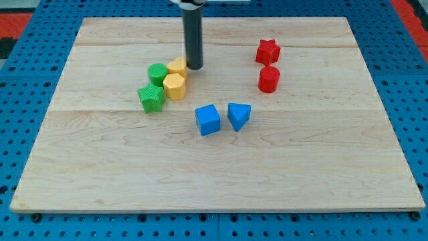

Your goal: Slightly away the arm from the yellow heart

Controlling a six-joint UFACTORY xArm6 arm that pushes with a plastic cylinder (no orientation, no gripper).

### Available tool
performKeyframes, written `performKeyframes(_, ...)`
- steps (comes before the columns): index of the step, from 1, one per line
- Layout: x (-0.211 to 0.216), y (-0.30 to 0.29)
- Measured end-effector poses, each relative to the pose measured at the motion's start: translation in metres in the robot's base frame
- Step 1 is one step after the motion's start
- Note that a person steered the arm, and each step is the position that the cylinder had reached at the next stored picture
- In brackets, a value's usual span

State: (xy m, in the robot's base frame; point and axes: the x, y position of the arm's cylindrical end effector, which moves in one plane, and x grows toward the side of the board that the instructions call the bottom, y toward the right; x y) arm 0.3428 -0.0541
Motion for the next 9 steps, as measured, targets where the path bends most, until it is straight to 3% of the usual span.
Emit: performKeyframes(9, -0.008, 0.001)
